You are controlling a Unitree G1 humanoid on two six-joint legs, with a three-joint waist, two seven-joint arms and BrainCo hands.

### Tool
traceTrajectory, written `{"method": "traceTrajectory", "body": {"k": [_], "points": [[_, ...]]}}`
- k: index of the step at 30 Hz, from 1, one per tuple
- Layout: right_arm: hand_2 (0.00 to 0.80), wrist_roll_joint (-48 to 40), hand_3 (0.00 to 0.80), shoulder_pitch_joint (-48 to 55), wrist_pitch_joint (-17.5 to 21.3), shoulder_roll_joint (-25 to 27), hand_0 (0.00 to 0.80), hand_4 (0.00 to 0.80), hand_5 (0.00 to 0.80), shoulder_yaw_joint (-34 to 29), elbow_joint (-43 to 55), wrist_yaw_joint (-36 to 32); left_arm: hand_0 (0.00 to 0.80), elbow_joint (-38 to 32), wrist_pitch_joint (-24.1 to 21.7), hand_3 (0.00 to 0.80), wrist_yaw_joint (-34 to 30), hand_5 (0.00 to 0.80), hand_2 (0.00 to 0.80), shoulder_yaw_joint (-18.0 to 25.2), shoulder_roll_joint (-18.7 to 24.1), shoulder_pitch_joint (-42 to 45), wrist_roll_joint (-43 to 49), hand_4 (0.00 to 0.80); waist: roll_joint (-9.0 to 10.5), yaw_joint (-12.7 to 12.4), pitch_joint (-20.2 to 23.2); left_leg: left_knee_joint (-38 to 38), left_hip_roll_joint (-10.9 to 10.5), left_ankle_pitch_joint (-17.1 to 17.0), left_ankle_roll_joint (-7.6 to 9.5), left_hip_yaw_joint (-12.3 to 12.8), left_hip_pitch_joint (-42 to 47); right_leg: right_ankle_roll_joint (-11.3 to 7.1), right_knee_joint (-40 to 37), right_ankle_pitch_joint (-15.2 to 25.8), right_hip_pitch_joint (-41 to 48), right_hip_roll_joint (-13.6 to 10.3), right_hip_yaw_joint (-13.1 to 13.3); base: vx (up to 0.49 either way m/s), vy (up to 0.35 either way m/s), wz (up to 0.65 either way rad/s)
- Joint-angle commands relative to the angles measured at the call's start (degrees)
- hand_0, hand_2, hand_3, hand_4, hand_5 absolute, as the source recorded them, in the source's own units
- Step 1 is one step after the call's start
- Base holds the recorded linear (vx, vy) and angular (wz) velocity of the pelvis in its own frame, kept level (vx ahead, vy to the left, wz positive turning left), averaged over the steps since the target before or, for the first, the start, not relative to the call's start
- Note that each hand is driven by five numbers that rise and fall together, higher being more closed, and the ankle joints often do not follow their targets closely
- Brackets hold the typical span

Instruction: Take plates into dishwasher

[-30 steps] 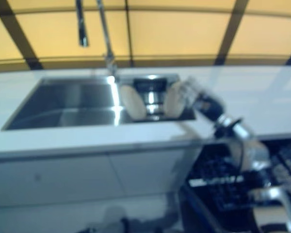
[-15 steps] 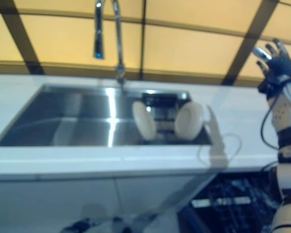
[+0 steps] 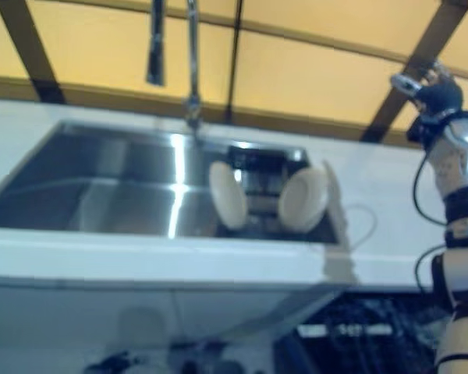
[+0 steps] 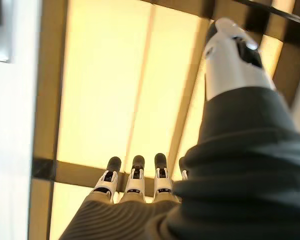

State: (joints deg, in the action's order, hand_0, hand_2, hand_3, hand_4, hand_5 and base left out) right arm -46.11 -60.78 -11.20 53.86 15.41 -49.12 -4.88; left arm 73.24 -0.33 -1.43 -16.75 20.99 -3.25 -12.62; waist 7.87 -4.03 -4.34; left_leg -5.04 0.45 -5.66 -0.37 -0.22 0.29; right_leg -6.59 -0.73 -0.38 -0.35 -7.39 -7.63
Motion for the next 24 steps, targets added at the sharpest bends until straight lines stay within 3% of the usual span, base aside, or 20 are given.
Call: {"method": "traceTrajectory", "body": {"k": [1,4,9,10,11,13,17,24], "points": [[0.000,2.6,0.000,-5.9,-2.8,3.4,0.000,0.000,0.000,5.3,0.4,-6.6,0.000,0.2,-0.6,0.000,0.7,0.000,0.000,-1.2,-1.7,-1.5,-0.7,0.000,-0.45,-1.6,1.5,0.0,1.2,1.2,-1.85,0.0,-0.4,0.41,-3.6,7.4,2.3,0.7,-0.9,0.064,-0.090,0.14],[0.000,3.8,0.000,-5.8,-3.5,2.8,0.000,0.000,0.000,6.9,-0.9,-9.1,0.000,0.9,-1.6,0.000,1.4,0.000,0.000,-0.8,-1.6,-0.8,-1.0,0.000,-0.39,-1.7,1.4,0.0,1.6,1.1,-2.19,0.2,0.1,1.13,-3.0,6.3,3.0,1.0,-1.7,0.067,-0.070,0.09],[0.000,6.1,0.000,-6.3,-7.1,1.6,0.000,0.000,0.000,7.8,-3.3,-12.0,0.000,1.0,-1.9,0.000,0.9,0.000,0.000,0.3,-1.8,-1.1,0.0,0.000,-0.39,-2.2,1.3,0.8,1.2,0.8,-3.18,-1.0,-0.4,2.02,-4.0,5.9,3.8,1.9,-0.3,0.009,-0.008,0.08],[0.000,7.0,0.000,-6.9,-8.3,1.4,0.000,0.000,0.000,9.2,-4.0,-13.2,0.000,0.5,-2.1,0.000,0.1,0.000,0.000,-0.2,-1.9,-1.5,0.6,0.000,0.26,-1.8,0.7,5.2,1.0,2.7,-3.31,-0.5,-0.6,1.90,-3.7,6.8,3.1,0.7,-0.1,-0.063,0.063,0.11],[0.000,8.6,0.000,-7.1,-9.1,0.7,0.000,0.000,0.000,10.0,-4.8,-14.4,0.000,0.1,-2.4,0.000,-1.0,0.000,0.000,-0.7,-2.3,-1.9,0.3,0.000,-0.03,-1.5,0.4,3.9,1.4,3.0,-2.95,-0.4,0.3,1.56,-3.7,7.3,2.6,0.1,-0.6,-0.052,0.079,0.11],[0.000,9.5,0.000,-4.7,-9.8,-0.1,0.000,0.000,0.000,8.8,-4.0,-16.1,0.000,-0.8,-1.8,0.000,-1.2,0.000,0.000,-1.6,-3.0,-2.1,0.8,0.000,-1.03,-0.7,0.3,0.3,1.8,1.9,-2.78,1.0,1.5,0.99,-4.2,8.0,2.5,0.1,-1.1,-0.010,0.080,0.06],[0.000,10.6,0.000,-2.2,-12.5,-0.7,0.000,0.000,0.000,7.9,-2.5,-16.2,0.000,-1.0,-1.5,0.000,-0.7,0.000,0.000,-2.3,-2.3,-2.6,0.0,0.000,-1.30,-0.2,0.2,0.3,1.1,2.5,-2.18,0.9,2.2,0.25,-3.7,8.6,1.6,-0.5,-1.0,-0.013,0.030,0.00],[0.000,10.8,0.000,-3.5,-13.5,-1.1,0.000,0.000,0.000,7.5,-4.9,-18.5,0.000,0.3,-2.3,0.000,-0.7,0.000,0.000,-1.6,-1.6,-1.8,0.5,0.000,-1.14,-0.5,0.7,0.0,1.5,3.7,-2.21,1.5,2.7,-0.19,-4.3,8.3,2.1,-0.7,-2.1,0.000,0.000,0.00]]}}
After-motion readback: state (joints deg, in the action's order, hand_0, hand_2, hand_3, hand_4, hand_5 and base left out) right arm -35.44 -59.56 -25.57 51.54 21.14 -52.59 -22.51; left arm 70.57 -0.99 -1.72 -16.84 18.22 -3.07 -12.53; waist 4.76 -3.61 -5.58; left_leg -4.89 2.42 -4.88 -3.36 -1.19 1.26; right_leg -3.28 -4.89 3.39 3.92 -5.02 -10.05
